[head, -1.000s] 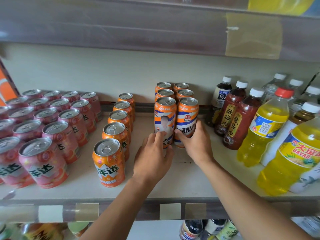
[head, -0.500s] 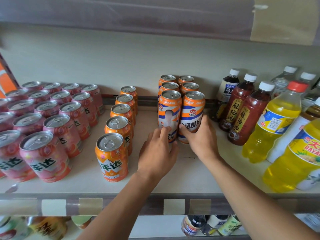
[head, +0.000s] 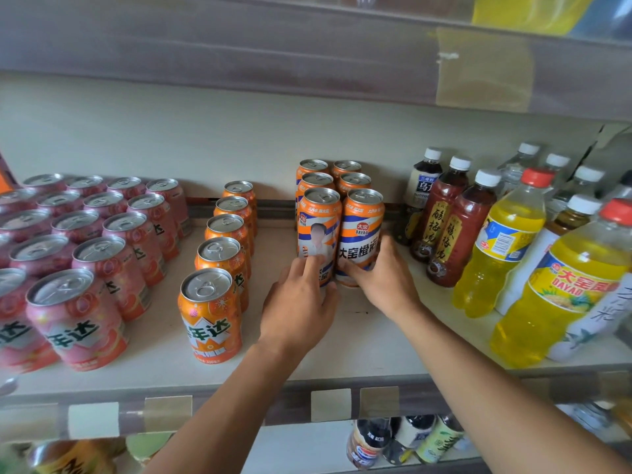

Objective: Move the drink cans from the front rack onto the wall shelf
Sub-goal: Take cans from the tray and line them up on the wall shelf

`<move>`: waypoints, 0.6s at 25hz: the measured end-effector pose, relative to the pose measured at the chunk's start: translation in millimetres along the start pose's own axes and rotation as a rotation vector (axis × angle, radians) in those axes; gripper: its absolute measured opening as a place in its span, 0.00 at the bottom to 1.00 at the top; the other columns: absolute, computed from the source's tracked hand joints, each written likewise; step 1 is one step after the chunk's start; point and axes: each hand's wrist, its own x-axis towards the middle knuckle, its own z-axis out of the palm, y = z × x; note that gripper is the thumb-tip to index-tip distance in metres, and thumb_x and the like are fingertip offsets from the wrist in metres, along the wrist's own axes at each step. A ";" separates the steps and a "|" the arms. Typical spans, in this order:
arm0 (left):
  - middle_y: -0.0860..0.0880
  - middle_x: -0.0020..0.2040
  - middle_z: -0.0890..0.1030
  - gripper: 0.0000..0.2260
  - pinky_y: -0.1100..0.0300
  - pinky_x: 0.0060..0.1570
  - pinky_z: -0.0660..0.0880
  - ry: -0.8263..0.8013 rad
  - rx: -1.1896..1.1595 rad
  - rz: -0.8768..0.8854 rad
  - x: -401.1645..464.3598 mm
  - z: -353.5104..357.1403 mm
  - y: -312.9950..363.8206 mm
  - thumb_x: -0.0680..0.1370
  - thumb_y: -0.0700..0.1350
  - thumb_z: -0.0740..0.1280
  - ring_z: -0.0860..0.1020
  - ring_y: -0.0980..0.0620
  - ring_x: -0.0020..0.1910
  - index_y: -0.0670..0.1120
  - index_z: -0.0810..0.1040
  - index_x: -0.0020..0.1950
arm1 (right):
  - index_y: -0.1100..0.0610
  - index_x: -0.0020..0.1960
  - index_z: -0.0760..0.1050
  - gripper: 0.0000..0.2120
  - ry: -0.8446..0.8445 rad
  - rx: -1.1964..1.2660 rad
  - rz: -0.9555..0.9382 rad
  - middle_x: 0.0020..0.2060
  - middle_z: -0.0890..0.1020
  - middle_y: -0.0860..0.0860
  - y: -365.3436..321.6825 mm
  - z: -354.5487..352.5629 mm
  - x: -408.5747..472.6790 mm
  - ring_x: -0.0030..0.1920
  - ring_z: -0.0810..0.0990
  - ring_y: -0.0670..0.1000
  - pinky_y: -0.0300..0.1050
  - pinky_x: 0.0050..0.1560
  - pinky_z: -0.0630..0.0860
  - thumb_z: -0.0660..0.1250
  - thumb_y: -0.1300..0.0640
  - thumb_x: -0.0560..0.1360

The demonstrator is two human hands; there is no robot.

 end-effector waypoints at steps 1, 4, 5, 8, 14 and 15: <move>0.48 0.60 0.74 0.16 0.53 0.43 0.76 -0.001 -0.003 0.008 -0.5 -2.1 2.3 0.79 0.51 0.62 0.74 0.46 0.55 0.49 0.67 0.65 | 0.54 0.68 0.67 0.34 -0.006 -0.018 0.004 0.62 0.77 0.51 -1.7 -4.9 -2.3 0.60 0.78 0.52 0.42 0.49 0.72 0.76 0.42 0.69; 0.49 0.61 0.74 0.17 0.56 0.42 0.73 0.019 -0.015 0.046 -2.1 -9.1 8.4 0.79 0.51 0.63 0.72 0.49 0.57 0.50 0.67 0.66 | 0.55 0.76 0.59 0.39 0.033 -0.142 -0.027 0.70 0.72 0.52 -11.7 -20.7 -14.5 0.69 0.71 0.52 0.47 0.62 0.71 0.69 0.39 0.74; 0.50 0.61 0.74 0.17 0.55 0.42 0.75 0.025 -0.018 0.063 -2.7 -11.8 10.8 0.79 0.52 0.62 0.72 0.49 0.57 0.50 0.67 0.66 | 0.55 0.77 0.58 0.38 0.063 -0.179 -0.058 0.71 0.70 0.51 -15.9 -26.1 -20.3 0.70 0.70 0.52 0.48 0.63 0.70 0.67 0.39 0.75; 0.51 0.61 0.75 0.17 0.51 0.43 0.78 0.038 -0.035 0.121 -5.8 -20.2 19.5 0.79 0.53 0.63 0.73 0.49 0.57 0.50 0.67 0.65 | 0.53 0.76 0.61 0.32 0.144 -0.234 -0.150 0.71 0.71 0.51 -28.0 -41.0 -37.8 0.69 0.71 0.51 0.49 0.64 0.72 0.64 0.41 0.77; 0.48 0.59 0.77 0.15 0.49 0.46 0.78 0.031 -0.132 0.275 -19.5 -37.6 36.8 0.78 0.53 0.63 0.75 0.46 0.56 0.48 0.70 0.62 | 0.54 0.74 0.65 0.27 0.227 -0.306 -0.217 0.68 0.72 0.51 -48.2 -63.9 -95.8 0.69 0.71 0.51 0.51 0.63 0.74 0.64 0.46 0.78; 0.48 0.59 0.77 0.15 0.49 0.46 0.78 0.022 -0.146 0.292 -23.3 -39.9 40.7 0.78 0.53 0.63 0.75 0.46 0.56 0.48 0.70 0.63 | 0.54 0.74 0.65 0.27 0.238 -0.322 -0.217 0.68 0.72 0.51 -49.7 -67.3 -107.8 0.69 0.71 0.51 0.51 0.64 0.73 0.64 0.46 0.78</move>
